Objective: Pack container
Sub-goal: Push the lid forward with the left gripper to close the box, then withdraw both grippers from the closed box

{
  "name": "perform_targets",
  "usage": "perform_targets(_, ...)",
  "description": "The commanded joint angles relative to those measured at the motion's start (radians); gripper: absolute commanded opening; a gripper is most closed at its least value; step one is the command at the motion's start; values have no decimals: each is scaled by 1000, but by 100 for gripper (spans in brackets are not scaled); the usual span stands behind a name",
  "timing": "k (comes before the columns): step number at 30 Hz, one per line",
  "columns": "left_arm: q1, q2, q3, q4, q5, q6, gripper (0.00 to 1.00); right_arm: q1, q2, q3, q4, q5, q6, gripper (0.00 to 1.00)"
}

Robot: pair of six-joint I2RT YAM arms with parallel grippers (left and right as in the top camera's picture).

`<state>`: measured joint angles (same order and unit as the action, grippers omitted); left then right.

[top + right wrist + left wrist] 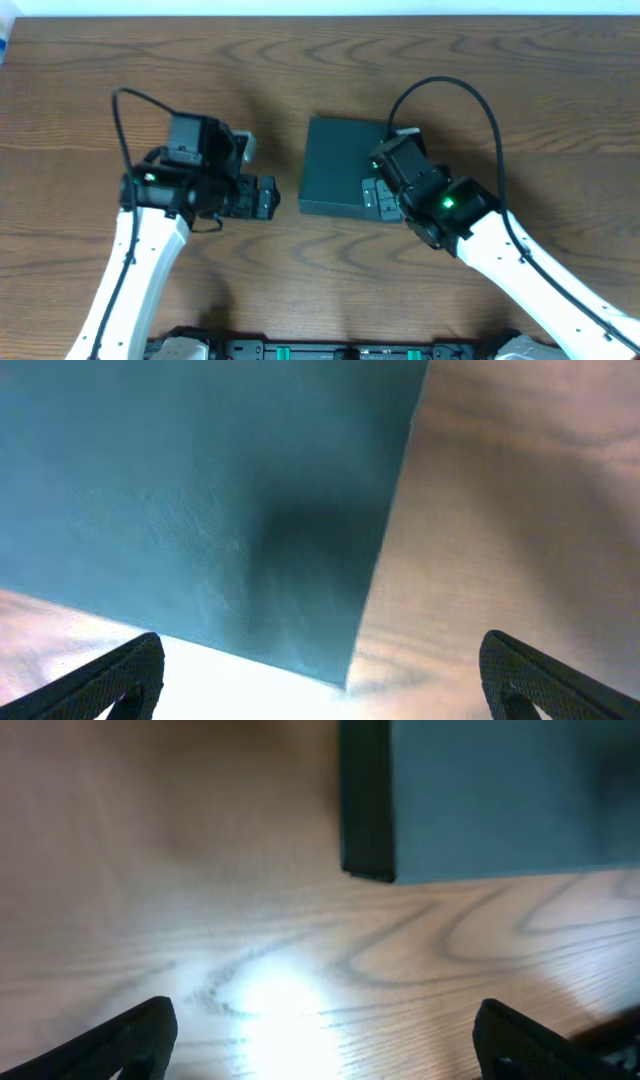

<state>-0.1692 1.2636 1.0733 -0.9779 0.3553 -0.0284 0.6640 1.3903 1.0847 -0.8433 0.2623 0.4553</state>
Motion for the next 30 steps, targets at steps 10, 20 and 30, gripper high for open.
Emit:
perform_targets(10,-37,-14,-31,51,-26,-47,96,-5,24,-8,-139,74,144,99)
perform_targets(20,-37,-14,-31,54,-26,-46,96,-19,24,-153,-24,85,188,99)
perform_targets(30,-37,-14,-31,58,-26,-46,96,-61,24,-165,3,70,196,99)
